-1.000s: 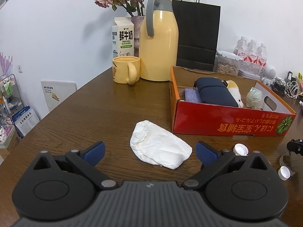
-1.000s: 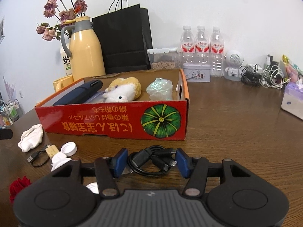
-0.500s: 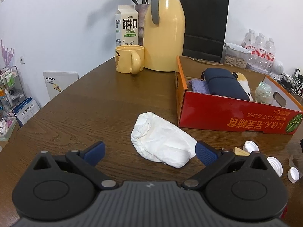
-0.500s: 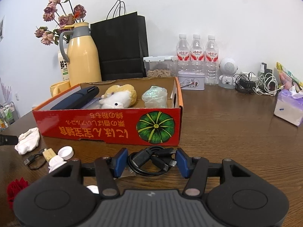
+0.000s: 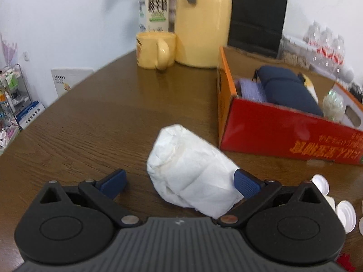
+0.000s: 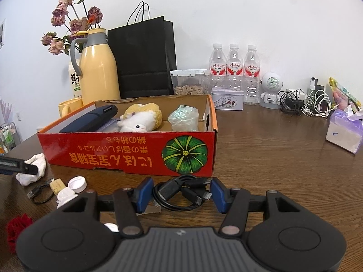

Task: Organize objects
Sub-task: 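Grasp the crumpled white cloth with the left tool while the right holds the cable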

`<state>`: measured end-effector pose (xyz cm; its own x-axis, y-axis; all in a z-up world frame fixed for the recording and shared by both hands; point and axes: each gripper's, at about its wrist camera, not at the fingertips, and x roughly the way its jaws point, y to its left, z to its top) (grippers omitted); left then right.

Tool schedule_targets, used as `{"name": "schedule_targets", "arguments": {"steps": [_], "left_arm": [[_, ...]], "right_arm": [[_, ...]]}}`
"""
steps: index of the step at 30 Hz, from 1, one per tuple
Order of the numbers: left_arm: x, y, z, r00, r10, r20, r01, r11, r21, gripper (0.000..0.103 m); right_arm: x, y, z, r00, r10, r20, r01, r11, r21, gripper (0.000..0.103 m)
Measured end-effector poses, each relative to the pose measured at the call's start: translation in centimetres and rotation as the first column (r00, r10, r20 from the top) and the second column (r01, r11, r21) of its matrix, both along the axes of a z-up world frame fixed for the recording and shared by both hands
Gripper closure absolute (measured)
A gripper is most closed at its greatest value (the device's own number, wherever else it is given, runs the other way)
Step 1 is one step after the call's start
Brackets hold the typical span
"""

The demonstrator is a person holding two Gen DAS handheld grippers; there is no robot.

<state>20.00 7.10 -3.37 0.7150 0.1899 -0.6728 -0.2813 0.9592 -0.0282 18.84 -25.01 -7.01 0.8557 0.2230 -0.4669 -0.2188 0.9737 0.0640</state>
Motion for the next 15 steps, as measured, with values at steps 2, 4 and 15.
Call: {"name": "schedule_targets", "arguments": {"steps": [2,4,15], "left_arm": [[0.1,-0.3,-0.1,1.000,-0.016,0.003,0.016,1.000,0.014,0.000],[0.0,-0.3,-0.2,1.000,-0.017,0.008,0.017,1.000,0.012,0.000],[-1.8,-1.3,0.1,0.996,-0.014,0.083,0.008,0.998,0.068,0.064]], "right_arm": [[0.0,0.0,0.0,1.000,0.000,0.000,0.000,1.000,0.000,0.049],[0.0,0.0,0.0,1.000,0.000,-0.001,0.000,1.000,0.000,0.049],[0.0,0.1,0.0,1.000,0.003,0.001,-0.003,1.000,-0.002,0.049]]}}
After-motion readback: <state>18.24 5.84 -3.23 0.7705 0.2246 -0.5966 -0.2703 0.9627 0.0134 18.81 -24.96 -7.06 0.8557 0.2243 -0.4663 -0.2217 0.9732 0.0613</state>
